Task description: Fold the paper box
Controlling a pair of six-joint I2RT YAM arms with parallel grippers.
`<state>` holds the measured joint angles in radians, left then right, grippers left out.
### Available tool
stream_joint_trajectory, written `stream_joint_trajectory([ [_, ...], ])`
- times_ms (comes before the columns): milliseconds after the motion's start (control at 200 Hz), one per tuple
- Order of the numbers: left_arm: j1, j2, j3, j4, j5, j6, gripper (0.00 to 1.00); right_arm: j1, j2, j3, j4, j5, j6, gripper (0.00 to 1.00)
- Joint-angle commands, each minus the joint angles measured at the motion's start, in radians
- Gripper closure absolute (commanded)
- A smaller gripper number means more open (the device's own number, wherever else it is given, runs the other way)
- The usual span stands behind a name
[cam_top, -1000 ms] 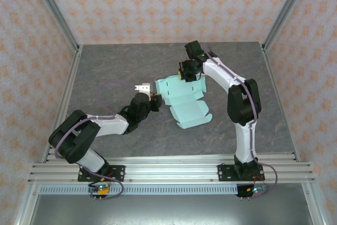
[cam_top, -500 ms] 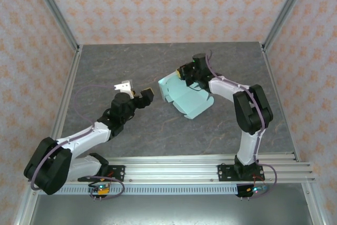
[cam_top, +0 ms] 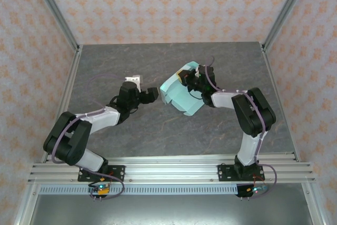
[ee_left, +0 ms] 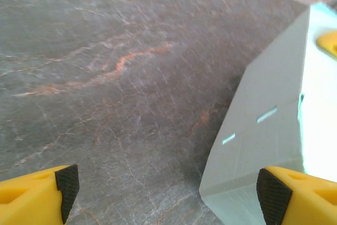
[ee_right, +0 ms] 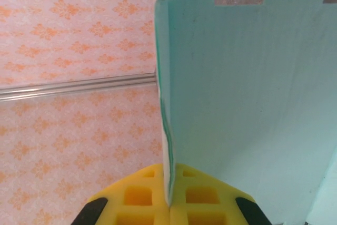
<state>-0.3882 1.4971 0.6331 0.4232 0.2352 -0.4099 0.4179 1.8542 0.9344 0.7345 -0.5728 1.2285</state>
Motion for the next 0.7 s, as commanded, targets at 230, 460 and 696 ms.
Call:
stream_joint_trajectory([
  [230, -0.102, 0.075, -0.034, 0.094, -0.034, 0.304, 0.11, -0.007, 0.083, -0.039, 0.206, 0.002, 0.031, 0.95],
  [460, -0.109, 0.148, -0.006, 0.176, -0.036, 0.313, 0.15, -0.007, 0.084, -0.017, 0.172, -0.017, -0.006, 0.94],
  [696, -0.130, 0.219, 0.057, 0.183, 0.064, 0.345, 0.22, -0.006, 0.092, -0.027, 0.186, -0.021, -0.031, 0.91],
])
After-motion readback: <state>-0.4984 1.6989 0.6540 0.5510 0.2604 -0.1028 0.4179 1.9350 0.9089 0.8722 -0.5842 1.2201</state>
